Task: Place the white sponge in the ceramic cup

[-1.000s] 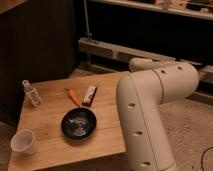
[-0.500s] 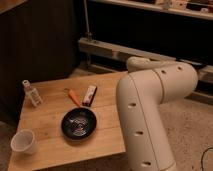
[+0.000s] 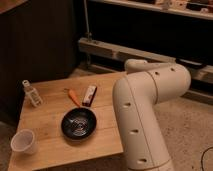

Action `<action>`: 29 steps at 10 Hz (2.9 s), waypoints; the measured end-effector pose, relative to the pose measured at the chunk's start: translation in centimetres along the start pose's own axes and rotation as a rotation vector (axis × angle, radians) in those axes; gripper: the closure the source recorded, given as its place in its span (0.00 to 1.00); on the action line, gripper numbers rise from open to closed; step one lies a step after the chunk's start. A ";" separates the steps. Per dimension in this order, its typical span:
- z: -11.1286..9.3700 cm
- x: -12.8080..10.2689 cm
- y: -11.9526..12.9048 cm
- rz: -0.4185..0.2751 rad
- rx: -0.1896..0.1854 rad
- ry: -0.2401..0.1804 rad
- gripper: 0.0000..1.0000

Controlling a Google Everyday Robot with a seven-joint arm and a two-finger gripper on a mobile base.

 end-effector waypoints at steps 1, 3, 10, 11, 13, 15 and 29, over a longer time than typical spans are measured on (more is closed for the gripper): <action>0.0 0.0 -0.4 0.000 0.008 0.001 0.32; -0.7 -0.7 -0.1 0.018 0.002 -0.005 0.26; -2.2 -3.4 -0.7 0.244 0.042 0.033 0.26; -1.9 -3.2 -0.5 0.278 0.060 0.051 0.26; -2.2 -3.0 -0.6 0.384 0.086 0.076 0.26; -3.0 -2.9 -0.5 0.436 0.083 0.083 0.35; -2.4 -1.0 0.0 0.622 0.058 0.052 0.22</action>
